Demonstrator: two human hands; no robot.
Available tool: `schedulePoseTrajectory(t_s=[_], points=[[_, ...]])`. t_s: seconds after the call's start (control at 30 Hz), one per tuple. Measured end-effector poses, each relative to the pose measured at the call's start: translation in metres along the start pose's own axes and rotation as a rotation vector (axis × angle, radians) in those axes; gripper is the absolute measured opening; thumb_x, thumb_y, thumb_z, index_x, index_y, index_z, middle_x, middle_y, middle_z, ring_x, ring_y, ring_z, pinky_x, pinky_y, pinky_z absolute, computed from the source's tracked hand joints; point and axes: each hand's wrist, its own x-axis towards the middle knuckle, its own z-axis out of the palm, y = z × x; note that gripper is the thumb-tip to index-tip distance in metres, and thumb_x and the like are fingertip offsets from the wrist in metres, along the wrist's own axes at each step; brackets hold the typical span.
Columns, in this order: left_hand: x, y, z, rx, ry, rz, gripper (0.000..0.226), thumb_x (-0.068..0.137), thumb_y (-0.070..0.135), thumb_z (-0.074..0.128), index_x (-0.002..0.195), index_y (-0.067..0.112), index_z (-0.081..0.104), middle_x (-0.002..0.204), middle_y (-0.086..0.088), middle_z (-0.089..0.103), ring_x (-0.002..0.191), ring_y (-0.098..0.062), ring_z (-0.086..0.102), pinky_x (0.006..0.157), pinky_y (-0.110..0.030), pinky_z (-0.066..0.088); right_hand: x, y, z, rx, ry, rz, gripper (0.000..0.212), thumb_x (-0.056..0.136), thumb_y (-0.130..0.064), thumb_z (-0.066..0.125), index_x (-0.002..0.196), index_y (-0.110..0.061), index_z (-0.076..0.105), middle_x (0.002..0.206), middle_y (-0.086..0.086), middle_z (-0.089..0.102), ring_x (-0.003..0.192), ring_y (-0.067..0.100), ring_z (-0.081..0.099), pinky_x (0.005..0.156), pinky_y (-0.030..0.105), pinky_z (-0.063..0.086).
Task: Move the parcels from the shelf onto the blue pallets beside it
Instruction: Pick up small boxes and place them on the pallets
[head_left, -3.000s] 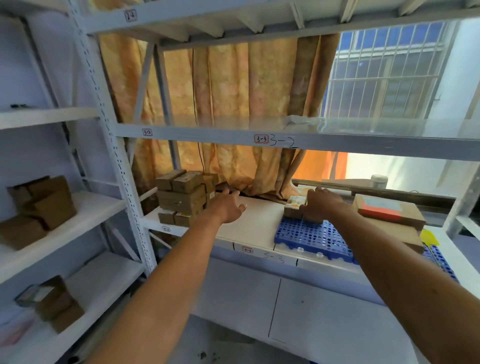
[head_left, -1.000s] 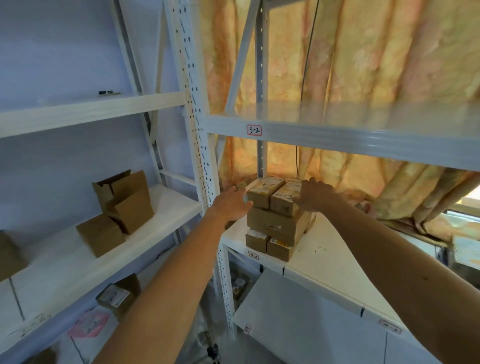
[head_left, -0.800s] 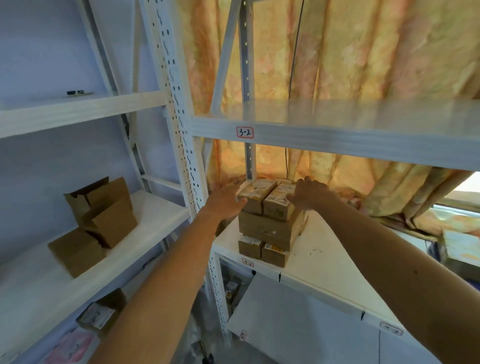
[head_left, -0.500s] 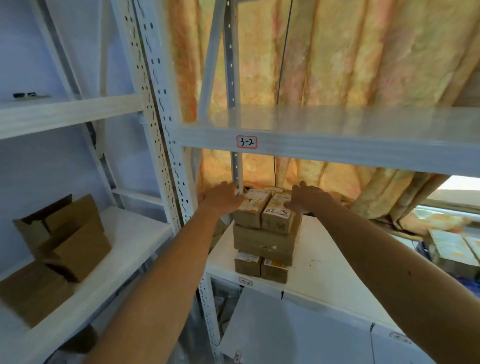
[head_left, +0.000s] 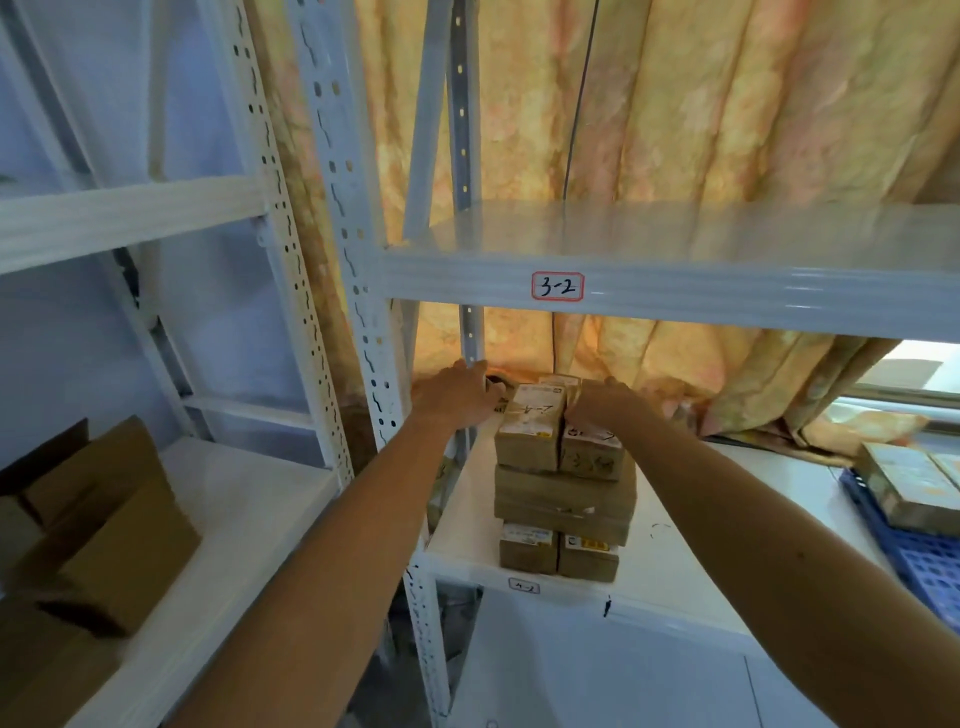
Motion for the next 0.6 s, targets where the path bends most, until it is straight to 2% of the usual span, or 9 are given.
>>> schedulePoseTrajectory(t_s=[0.07, 0.17, 0.33, 0.43, 0.6], points=[[0.005, -0.002, 0.000, -0.013, -0.004, 0.006, 0.061, 0.105, 0.050, 0.034, 0.157, 0.019, 0.028, 0.159, -0.015, 0.032, 0.139, -0.036, 0.041, 0.109, -0.045, 0.040, 0.003, -0.001, 0.000, -0.013, -0.009, -0.004, 0.056, 0.102, -0.041, 0.035, 0.151, -0.014, 0.039, 0.156, 0.010, 0.036, 0.143, 0.032, 0.031, 0.116, 0.052, 0.027], [0.010, -0.007, 0.003, -0.017, -0.027, 0.010, 0.063, 0.105, 0.052, 0.033, 0.158, 0.020, 0.025, 0.161, -0.015, 0.028, 0.142, -0.037, 0.036, 0.113, -0.048, 0.036, 0.008, -0.002, 0.002, 0.016, -0.008, 0.010, 0.056, 0.101, -0.042, 0.038, 0.149, -0.013, 0.043, 0.153, 0.010, 0.041, 0.137, 0.031, 0.040, 0.114, 0.048, 0.033], [0.013, -0.009, 0.008, -0.026, -0.030, 0.010, 0.063, 0.104, 0.054, 0.034, 0.157, 0.021, 0.028, 0.160, -0.014, 0.032, 0.140, -0.037, 0.040, 0.112, -0.049, 0.037, 0.005, -0.008, -0.002, -0.022, -0.022, 0.043, 0.055, 0.106, -0.041, 0.031, 0.152, -0.012, 0.038, 0.157, 0.012, 0.035, 0.143, 0.031, 0.032, 0.116, 0.047, 0.026], [0.015, -0.009, 0.011, -0.012, -0.024, 0.003, 0.063, 0.103, 0.056, 0.033, 0.156, 0.022, 0.031, 0.156, -0.015, 0.037, 0.138, -0.037, 0.042, 0.111, -0.049, 0.037, 0.000, -0.008, -0.007, -0.050, -0.032, 0.032, 0.053, 0.108, -0.040, 0.027, 0.152, -0.012, 0.035, 0.156, 0.014, 0.035, 0.143, 0.032, 0.033, 0.114, 0.044, 0.027], [0.010, -0.006, 0.010, 0.061, 0.006, 0.013, 0.059, 0.104, 0.054, 0.032, 0.153, 0.023, 0.038, 0.150, -0.015, 0.046, 0.131, -0.034, 0.050, 0.104, -0.040, 0.041, 0.005, -0.002, -0.004, -0.060, -0.057, 0.010, 0.059, 0.106, -0.047, 0.027, 0.154, -0.013, 0.033, 0.158, 0.014, 0.033, 0.145, 0.032, 0.030, 0.118, 0.048, 0.024]])
